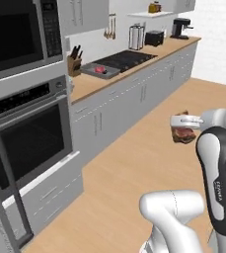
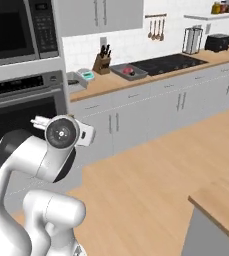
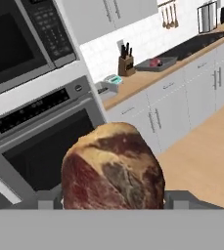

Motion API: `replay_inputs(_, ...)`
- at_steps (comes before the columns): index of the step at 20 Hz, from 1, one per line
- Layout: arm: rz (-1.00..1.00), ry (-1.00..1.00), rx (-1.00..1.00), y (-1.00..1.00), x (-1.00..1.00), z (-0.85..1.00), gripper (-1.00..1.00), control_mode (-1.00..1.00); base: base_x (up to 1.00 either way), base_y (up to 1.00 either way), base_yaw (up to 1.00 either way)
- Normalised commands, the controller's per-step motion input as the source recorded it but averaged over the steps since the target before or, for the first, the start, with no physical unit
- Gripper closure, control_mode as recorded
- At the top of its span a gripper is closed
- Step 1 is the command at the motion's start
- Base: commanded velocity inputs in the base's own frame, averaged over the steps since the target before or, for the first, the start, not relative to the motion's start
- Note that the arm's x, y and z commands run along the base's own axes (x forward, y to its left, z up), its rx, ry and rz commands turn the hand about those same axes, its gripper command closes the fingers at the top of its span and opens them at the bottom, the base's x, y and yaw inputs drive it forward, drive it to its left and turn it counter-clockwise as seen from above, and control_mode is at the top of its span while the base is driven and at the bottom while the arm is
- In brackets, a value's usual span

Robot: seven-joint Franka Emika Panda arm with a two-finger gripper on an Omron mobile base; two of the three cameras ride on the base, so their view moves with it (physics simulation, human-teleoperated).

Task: Place one cucumber and one steak in each tupperware on the nearby counter, to pack two identical lunches.

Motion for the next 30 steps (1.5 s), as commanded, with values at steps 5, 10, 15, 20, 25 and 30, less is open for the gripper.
replay_inputs(5, 0.00, 0.00, 0.00, 0.00, 0.00, 0.00, 1.00, 1.00, 1.00, 0.00, 0.00)
replay_inputs(10, 0.00, 0.00, 0.00, 0.00, 0.00, 0.00, 1.00, 1.00, 1.00, 0.00, 0.06)
replay_inputs(15, 0.00, 0.00, 0.00, 0.00, 0.00, 0.00, 1.00, 1.00, 1.00, -0.08, 0.26)
replay_inputs(20, 0.00, 0.00, 0.00, 0.00, 0.00, 0.00, 1.00, 1.00, 1.00, -0.10, 0.37)
replay_inputs(25, 0.00, 0.00, 0.00, 0.00, 0.00, 0.00, 1.00, 1.00, 1.00, -0.36, 0.47)
replay_inputs(30, 0.00, 0.00, 0.00, 0.00, 0.00, 0.00, 1.00, 1.00, 1.00, -0.54, 0.52)
